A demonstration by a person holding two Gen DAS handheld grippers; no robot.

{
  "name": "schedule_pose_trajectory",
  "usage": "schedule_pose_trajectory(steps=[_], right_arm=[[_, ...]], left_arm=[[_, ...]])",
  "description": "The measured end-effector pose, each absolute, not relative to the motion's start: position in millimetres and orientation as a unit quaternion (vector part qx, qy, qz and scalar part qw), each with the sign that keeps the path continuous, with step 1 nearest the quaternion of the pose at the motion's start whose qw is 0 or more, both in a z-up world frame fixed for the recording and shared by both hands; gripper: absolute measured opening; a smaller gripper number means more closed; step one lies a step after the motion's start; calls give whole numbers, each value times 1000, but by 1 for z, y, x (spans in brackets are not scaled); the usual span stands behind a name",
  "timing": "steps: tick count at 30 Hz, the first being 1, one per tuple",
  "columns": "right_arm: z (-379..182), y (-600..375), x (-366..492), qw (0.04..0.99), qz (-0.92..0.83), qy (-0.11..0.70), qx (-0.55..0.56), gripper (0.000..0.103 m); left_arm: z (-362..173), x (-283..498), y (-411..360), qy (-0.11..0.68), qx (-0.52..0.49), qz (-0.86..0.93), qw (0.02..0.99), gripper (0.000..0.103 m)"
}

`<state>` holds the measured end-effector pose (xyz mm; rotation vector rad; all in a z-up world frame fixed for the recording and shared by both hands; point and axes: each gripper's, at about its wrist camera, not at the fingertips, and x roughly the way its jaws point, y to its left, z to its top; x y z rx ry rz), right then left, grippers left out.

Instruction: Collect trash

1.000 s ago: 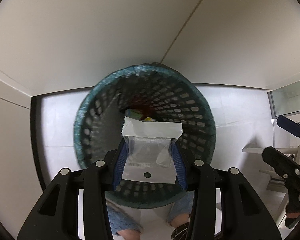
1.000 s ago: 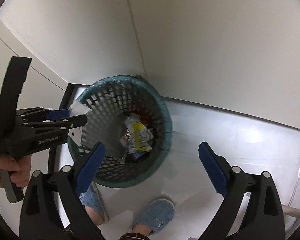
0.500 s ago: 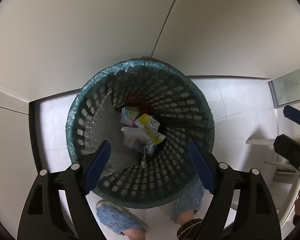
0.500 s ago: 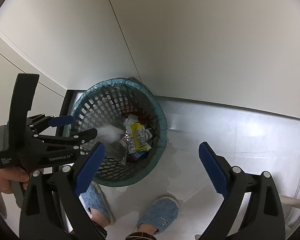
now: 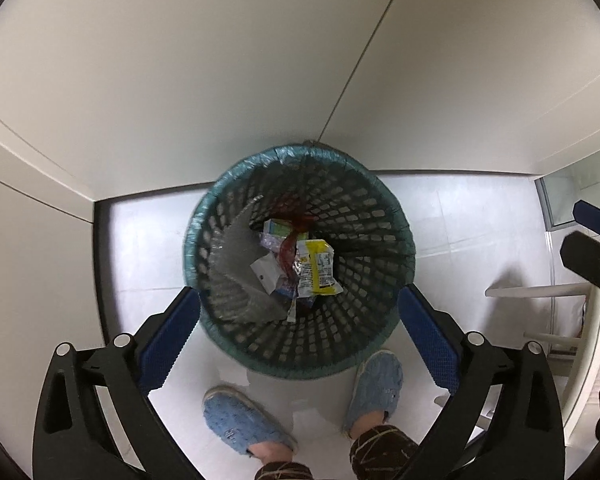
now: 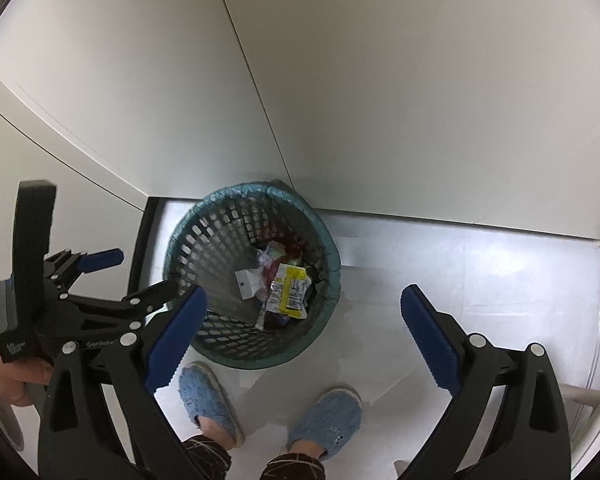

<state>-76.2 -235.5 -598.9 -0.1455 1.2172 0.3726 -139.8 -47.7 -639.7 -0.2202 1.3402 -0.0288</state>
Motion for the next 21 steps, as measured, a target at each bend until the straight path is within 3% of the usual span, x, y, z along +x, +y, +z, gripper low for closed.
schedule_pose_trajectory(steps=[8, 15, 21], right_arm=[[-538, -227, -95, 813, 153, 557, -77, 95], [-450, -223, -112, 834, 128, 534, -57, 95], [-347, -221, -125, 859, 115, 497, -52, 95]], left_arm=[[-562, -163, -25, 613, -92, 17, 784, 97], [-479, -175, -16, 619, -105, 12, 778, 97], [-360, -180, -10, 590, -89, 4, 802, 97]])
